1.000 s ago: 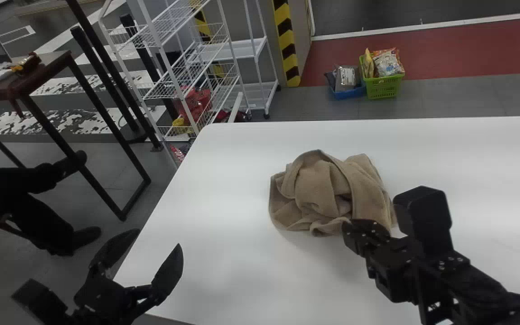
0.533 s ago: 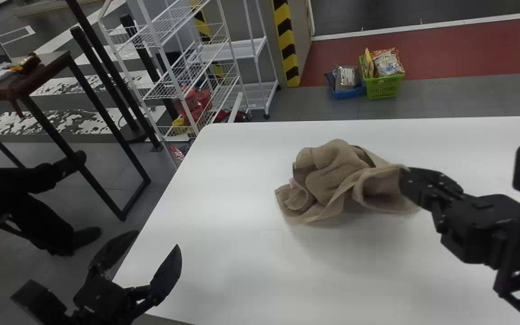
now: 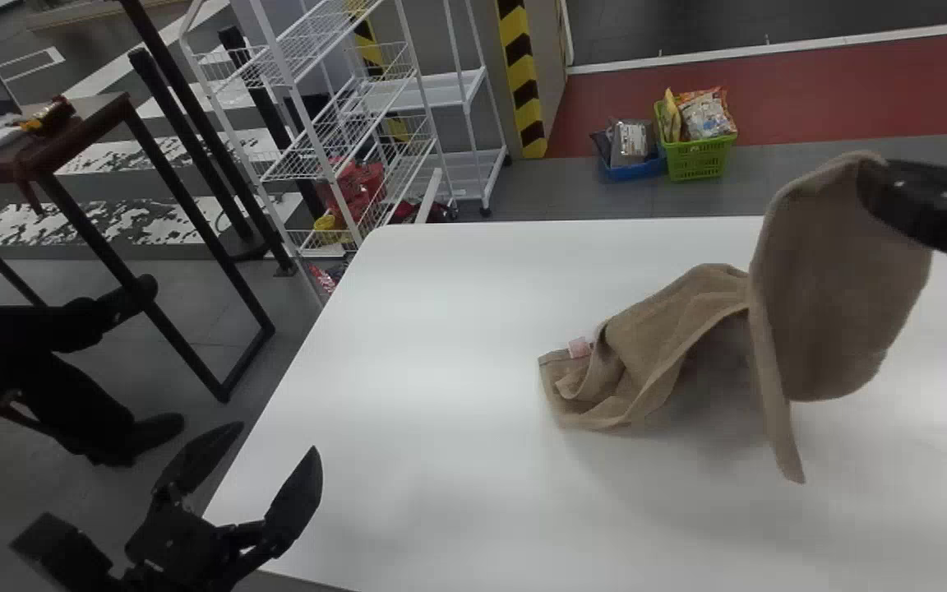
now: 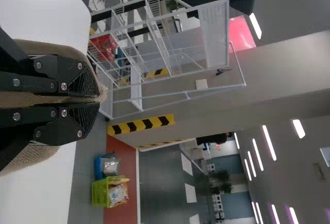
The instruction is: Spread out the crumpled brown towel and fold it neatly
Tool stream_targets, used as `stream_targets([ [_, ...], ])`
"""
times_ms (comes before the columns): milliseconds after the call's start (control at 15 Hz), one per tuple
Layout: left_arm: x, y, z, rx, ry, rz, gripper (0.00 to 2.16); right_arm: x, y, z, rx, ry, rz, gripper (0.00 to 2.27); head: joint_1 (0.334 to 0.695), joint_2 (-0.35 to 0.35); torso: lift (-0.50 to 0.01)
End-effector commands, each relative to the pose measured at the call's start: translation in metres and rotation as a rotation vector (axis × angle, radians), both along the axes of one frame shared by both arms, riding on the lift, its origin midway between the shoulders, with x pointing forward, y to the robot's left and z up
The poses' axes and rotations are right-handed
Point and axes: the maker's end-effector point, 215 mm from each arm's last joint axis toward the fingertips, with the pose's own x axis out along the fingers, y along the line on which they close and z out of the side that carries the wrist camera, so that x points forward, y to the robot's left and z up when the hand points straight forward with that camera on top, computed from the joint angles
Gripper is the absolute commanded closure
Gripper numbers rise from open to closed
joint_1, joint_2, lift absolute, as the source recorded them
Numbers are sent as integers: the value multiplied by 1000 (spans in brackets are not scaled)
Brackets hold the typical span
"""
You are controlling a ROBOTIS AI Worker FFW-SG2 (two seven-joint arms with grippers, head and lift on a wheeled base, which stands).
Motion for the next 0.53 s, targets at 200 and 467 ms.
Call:
stream_targets([
  [200, -3, 4, 2, -2, -4, 10, 6, 0, -60, 22, 12, 1, -52, 1055, 695, 341, -128],
  [467, -2, 3, 1, -7, -5, 8, 6, -11, -124, -26, -14, 96, -132, 1052, 695, 301, -128],
])
